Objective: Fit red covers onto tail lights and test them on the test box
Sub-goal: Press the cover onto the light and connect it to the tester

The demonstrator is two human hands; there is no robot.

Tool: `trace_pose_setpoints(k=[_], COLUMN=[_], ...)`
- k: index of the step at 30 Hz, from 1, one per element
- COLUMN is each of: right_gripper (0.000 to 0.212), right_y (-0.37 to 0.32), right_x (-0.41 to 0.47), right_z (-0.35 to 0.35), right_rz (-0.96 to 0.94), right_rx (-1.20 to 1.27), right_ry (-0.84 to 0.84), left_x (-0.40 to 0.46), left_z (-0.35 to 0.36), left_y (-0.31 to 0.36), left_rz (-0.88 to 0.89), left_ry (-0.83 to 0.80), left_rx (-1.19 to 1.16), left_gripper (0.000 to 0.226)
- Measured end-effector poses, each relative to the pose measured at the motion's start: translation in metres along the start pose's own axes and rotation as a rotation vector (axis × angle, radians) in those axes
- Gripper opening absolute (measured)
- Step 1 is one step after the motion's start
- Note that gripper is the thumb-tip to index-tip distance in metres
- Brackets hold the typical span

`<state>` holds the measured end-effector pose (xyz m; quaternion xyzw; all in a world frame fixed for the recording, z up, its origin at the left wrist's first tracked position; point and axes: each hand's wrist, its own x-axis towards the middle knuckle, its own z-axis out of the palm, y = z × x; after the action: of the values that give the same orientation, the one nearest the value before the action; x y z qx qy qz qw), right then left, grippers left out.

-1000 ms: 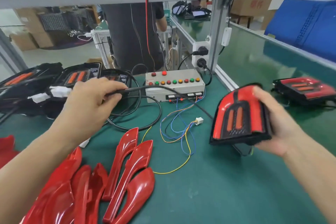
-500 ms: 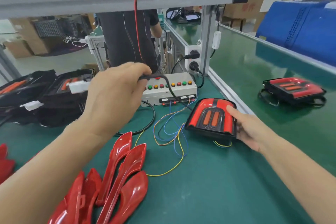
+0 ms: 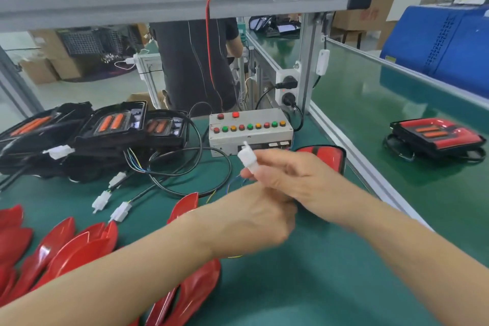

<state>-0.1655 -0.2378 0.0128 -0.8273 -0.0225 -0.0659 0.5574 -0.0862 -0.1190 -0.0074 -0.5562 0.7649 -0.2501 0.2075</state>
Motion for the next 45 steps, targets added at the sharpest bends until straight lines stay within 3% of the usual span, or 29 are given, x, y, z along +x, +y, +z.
trace_pose_setpoints(k=[2, 6, 8, 9, 10, 12, 14, 15, 19, 22, 26, 32, 36, 40, 45], right_gripper=[0.014, 0.017, 0.016, 0.016, 0.017, 0.014, 0.021, 0.023, 0.014, 0.015, 0.013, 0.015, 0.018, 0.02, 0.021], right_y=[0.002, 0.002, 0.001, 0.001, 0.001, 0.004, 0.004, 0.004, 0.003, 0.004, 0.011, 0.022, 0.028, 0.024, 0.02], right_x=[0.005, 0.01, 0.008, 0.007, 0.006, 0.006, 0.007, 0.007, 0.008, 0.01, 0.015, 0.013, 0.011, 0.016, 0.027], right_z=[0.007, -0.01, -0.027, -0.032, -0.035, -0.034, -0.031, -0.031, -0.035, -0.039, -0.037, -0.034, -0.028, -0.009, 0.01], right_rz=[-0.009, 0.009, 0.022, 0.036, 0.057, 0.106, 0.145, 0.153, 0.11, 0.062, 0.051, 0.04, 0.059, 0.072, 0.021], right_rx=[0.079, 0.481, 0.655, 0.705, 0.746, 0.82, 0.868, 0.877, 0.915, 0.979, 0.983, 0.941, 0.64, 0.291, -0.038], right_ry=[0.083, 0.382, 0.49, 0.519, 0.532, 0.512, 0.469, 0.461, 0.478, 0.492, 0.523, 0.549, 0.533, 0.463, 0.458], left_x=[0.003, -0.01, -0.017, -0.017, -0.015, -0.003, 0.016, 0.024, 0.027, 0.019, 0.021, 0.008, -0.014, -0.036, -0.044], left_z=[-0.007, -0.009, 0.003, 0.011, 0.021, 0.043, 0.065, 0.073, 0.082, 0.085, 0.081, 0.081, 0.084, 0.08, 0.075], left_y=[0.0, 0.001, -0.004, -0.011, -0.02, -0.034, -0.036, -0.035, -0.038, -0.044, -0.045, -0.055, -0.067, -0.071, -0.068], left_rz=[-0.035, -0.087, -0.435, -0.717, -0.971, -1.195, -1.193, -1.198, -1.24, -1.271, -1.346, -1.375, -1.442, -1.339, -1.175], left_ry=[0.083, 0.484, 0.572, 0.554, 0.425, 0.047, -0.159, -0.174, -0.1, -0.048, -0.085, -0.198, 0.09, 0.389, 0.391], left_rx=[0.03, -0.211, -0.431, -0.583, -0.748, -1.004, -1.152, -1.213, -1.549, -1.903, -2.291, -2.132, -1.866, -1.971, -1.988], left_gripper=[0.027, 0.019, 0.017, 0.017, 0.018, 0.02, 0.021, 0.023, 0.016, 0.028, 0.007, 0.007, 0.009, 0.019, 0.015])
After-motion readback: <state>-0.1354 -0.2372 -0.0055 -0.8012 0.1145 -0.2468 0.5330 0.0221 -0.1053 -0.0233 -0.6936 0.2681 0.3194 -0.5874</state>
